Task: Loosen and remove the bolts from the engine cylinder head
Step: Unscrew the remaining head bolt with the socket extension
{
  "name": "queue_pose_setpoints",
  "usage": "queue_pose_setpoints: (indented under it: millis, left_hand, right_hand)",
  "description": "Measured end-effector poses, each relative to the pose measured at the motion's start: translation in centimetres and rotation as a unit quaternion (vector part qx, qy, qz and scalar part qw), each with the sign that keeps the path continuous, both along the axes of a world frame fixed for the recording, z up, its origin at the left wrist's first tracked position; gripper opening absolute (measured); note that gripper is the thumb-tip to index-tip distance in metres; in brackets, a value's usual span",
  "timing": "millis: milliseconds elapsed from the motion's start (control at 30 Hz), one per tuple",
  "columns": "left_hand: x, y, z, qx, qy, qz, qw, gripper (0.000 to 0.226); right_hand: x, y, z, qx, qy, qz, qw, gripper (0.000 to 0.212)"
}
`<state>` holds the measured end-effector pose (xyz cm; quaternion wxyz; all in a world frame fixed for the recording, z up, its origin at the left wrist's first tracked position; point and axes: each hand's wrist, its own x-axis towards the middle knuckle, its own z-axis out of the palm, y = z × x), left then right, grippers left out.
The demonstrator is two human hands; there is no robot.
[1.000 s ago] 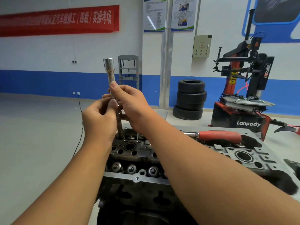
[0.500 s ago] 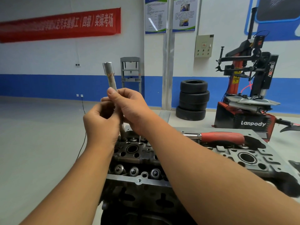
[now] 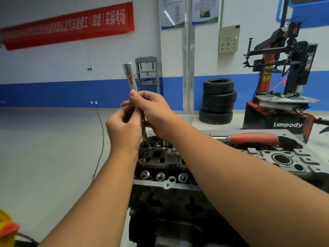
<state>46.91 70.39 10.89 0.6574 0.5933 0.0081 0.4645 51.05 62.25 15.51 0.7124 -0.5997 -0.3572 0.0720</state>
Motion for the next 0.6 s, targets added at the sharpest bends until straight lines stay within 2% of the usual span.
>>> queue_pose_setpoints:
  millis: [67, 167, 333, 400, 500, 600]
  left_hand:
    - [-0.02, -0.1, 0.22, -0.022, 0.012, -0.026, 0.999, 0.019]
    - [-0.14, -0.28, 0.23, 0.0, 0.02, 0.01, 1.0, 0.024]
    - [-0.36, -0.19, 0.11, 0.037, 0.009, 0.048, 0.998, 0.014]
    - [-0.38, -0.18, 0.15, 0.017, 0.008, 0.022, 1.0, 0.008]
    - [-0.28, -0.27, 0.23, -0.014, 0.018, -0.035, 0.999, 0.018]
    - [-0.05, -0.2, 0.18, 0.023, 0.031, 0.009, 0.999, 0.012]
  right_hand:
    - [-0.03, -0.11, 0.15, -0.008, 0.001, -0.005, 1.0, 0.03]
    - [-0.03, -0.28, 0.25, -0.014, 0.021, -0.008, 1.0, 0.036]
    - [-0.12, -0.25, 0.11, -0.006, 0.014, -0.004, 1.0, 0.026]
    - [-0.13, -0.21, 0.07, -0.005, 0.016, -0.001, 1.0, 0.029]
    - [-0.02, -0.22, 0.13, -0.022, 0.018, -0.015, 0.999, 0.041]
    - [0.15, -0.06, 0.15, -0.019, 0.032, -0.013, 0.999, 0.038]
